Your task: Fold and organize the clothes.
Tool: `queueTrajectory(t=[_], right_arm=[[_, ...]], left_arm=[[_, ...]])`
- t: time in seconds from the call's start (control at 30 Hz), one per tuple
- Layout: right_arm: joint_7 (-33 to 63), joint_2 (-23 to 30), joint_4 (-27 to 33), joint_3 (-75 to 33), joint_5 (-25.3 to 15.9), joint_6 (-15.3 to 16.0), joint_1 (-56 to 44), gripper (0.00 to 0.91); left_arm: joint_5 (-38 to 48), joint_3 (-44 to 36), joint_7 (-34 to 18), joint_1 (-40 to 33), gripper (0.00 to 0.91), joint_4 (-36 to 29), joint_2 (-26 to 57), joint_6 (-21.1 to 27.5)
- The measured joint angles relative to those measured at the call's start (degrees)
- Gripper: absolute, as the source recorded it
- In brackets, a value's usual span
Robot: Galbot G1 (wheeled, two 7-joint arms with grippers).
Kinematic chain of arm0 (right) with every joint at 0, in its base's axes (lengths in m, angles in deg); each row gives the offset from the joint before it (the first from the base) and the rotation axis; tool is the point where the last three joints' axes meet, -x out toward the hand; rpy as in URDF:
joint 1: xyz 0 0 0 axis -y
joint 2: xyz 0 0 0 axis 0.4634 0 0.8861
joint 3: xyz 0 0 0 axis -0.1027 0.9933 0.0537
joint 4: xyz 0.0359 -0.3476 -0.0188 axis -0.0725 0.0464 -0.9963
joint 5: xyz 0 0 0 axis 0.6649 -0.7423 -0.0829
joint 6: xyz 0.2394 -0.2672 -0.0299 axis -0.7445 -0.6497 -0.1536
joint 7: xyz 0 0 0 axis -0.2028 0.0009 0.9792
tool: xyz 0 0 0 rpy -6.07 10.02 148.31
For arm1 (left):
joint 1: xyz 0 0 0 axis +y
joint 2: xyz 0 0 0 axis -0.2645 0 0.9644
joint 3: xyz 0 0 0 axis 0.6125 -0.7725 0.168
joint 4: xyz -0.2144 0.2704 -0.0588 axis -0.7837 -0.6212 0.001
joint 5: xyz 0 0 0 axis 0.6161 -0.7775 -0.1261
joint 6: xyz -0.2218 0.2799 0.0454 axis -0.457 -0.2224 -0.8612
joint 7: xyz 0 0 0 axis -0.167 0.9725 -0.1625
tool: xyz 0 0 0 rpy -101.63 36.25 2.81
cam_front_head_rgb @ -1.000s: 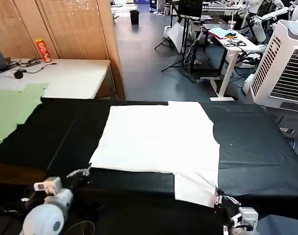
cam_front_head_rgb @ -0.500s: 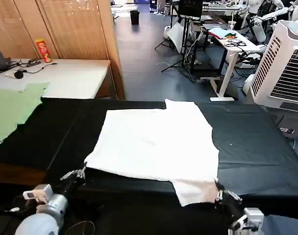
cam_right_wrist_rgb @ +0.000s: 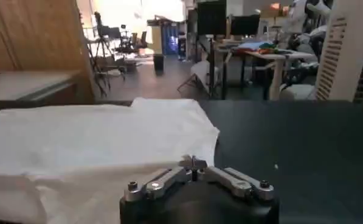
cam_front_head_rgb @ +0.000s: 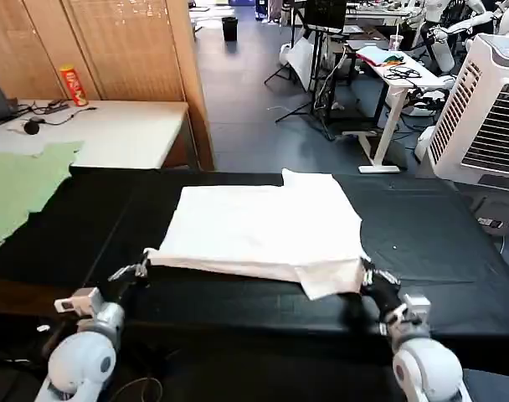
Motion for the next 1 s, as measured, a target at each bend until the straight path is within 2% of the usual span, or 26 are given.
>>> queueTrajectory(t=[0.3,0.5,0.53,0.57,0.6,0.77,1.0], right_arm=[[-0.04,0.2,7.45,2.05,-0.64,0.04,6.72,0.01],[-0.16,0.77,9.83,2.61,-0.82,0.05,8.9,0.02],[-0.21,0.79,9.96,2.56,-0.78,0.02,8.99,0.029],[-0.32,0.83,9.99,2.41,-0.55,-0.09,8.99,0.098],[-0.36,0.84,9.99,2.25,-0.06,-0.16,8.95,0.878],[-2.17,-0.08,7.64,1.14,1.4,1.2,7.07,0.878],[-3.98,-2.43,-1.69,-1.19,1.82,4.11,0.18,0.878]], left_arm=[[-1.82,-2.53,1.34,-6.62,0.0,6.06,1.5,-0.67],[-2.46,-4.61,1.54,-10.3,0.0,9.45,1.7,-0.76],[-2.6,-4.93,1.59,-10.82,0.205,9.91,1.74,-0.77],[-2.76,-5.36,1.66,-11.38,0.79,10.52,1.8,-0.8],[-2.8,-5.84,1.73,-11.95,0.878,11.08,1.81,-0.82],[-2.8,-6.8,1.52,-13.85,0.878,12.87,1.6,-0.81],[-2.99,-5.62,1.81,-12.56,0.878,11.68,1.91,-0.81]])
